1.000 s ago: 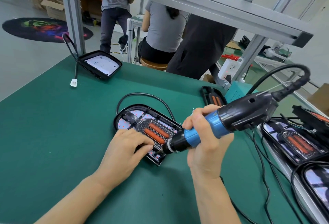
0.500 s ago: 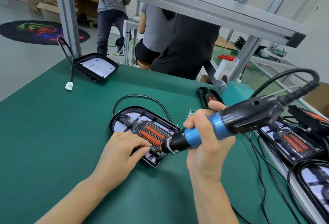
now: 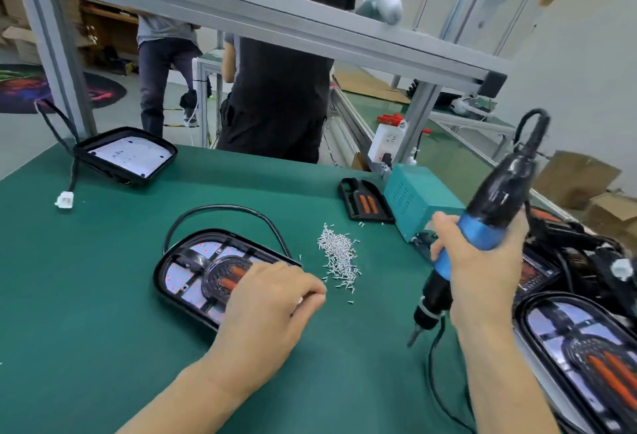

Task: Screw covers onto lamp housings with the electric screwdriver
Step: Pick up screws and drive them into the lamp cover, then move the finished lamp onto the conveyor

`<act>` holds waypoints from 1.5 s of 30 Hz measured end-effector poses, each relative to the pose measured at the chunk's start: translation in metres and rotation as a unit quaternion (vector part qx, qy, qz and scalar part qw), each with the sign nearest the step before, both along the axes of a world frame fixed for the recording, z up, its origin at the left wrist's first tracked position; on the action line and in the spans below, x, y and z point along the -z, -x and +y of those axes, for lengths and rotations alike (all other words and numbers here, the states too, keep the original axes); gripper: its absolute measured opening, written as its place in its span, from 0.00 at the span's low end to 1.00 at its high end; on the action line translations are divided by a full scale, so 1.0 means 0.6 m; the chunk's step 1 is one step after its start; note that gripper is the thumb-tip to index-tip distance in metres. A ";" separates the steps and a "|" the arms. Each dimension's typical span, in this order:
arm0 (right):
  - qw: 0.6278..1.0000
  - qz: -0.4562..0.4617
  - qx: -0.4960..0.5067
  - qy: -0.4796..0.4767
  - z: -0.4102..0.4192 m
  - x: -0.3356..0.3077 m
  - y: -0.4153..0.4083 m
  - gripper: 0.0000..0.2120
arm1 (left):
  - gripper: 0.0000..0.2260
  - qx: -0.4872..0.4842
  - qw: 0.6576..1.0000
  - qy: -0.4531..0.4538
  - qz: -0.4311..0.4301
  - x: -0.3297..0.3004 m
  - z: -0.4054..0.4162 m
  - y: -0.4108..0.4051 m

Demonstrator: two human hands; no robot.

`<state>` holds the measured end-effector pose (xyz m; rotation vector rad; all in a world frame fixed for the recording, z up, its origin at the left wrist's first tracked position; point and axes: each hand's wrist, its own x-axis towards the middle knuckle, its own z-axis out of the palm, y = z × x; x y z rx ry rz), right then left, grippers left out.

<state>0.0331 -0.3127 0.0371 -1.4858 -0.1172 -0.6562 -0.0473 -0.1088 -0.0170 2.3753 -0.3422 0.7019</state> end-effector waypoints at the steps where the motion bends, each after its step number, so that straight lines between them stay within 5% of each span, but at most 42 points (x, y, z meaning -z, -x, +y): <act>1: 0.998 0.051 -0.004 0.023 -0.016 0.005 -0.014 0.33 | 0.03 0.012 1.000 -0.014 -0.001 -0.003 -0.020 -0.008; 8: 0.890 0.353 -0.017 0.287 -0.068 0.064 -0.080 0.52 | 0.05 0.005 0.978 -0.186 0.095 0.022 -0.123 -0.061; 10: 0.849 0.390 -0.020 0.356 -0.072 0.085 -0.090 0.53 | 0.14 0.002 0.965 -0.236 0.113 0.037 -0.140 -0.069; 15: 0.780 0.415 -0.001 0.469 -0.071 0.114 -0.120 0.49 | 0.18 -0.007 0.957 -0.259 0.133 0.065 -0.154 -0.088; 21: 0.695 0.386 0.059 0.604 -0.060 0.119 -0.150 0.29 | 0.20 -0.016 0.956 -0.263 0.130 0.075 -0.153 -0.118; 25: 0.635 0.385 0.075 0.665 -0.060 0.120 -0.165 0.28 | 0.10 -0.039 0.938 -0.316 0.133 0.054 -0.156 -0.141; 30: 0.642 0.390 0.067 0.656 -0.059 0.134 -0.164 0.28 | 0.05 -0.042 0.916 -0.366 0.163 0.058 -0.149 -0.142; 33: 0.644 0.354 0.093 0.672 -0.053 0.124 -0.161 0.28 | 0.15 -0.057 0.914 -0.373 0.152 0.076 -0.151 -0.156; 38: 0.642 0.258 0.124 0.711 -0.016 0.121 -0.133 0.26 | 0.15 -0.054 0.881 -0.438 0.170 0.066 -0.155 -0.153; 42: 0.737 0.193 0.060 0.645 0.026 0.119 -0.114 0.23 | 0.14 -0.071 0.899 -0.405 0.152 0.044 -0.139 -0.129; 45: 0.804 0.166 -0.021 0.570 0.055 0.119 -0.092 0.21 | 0.06 -0.087 0.944 -0.318 0.002 0.039 -0.110 -0.098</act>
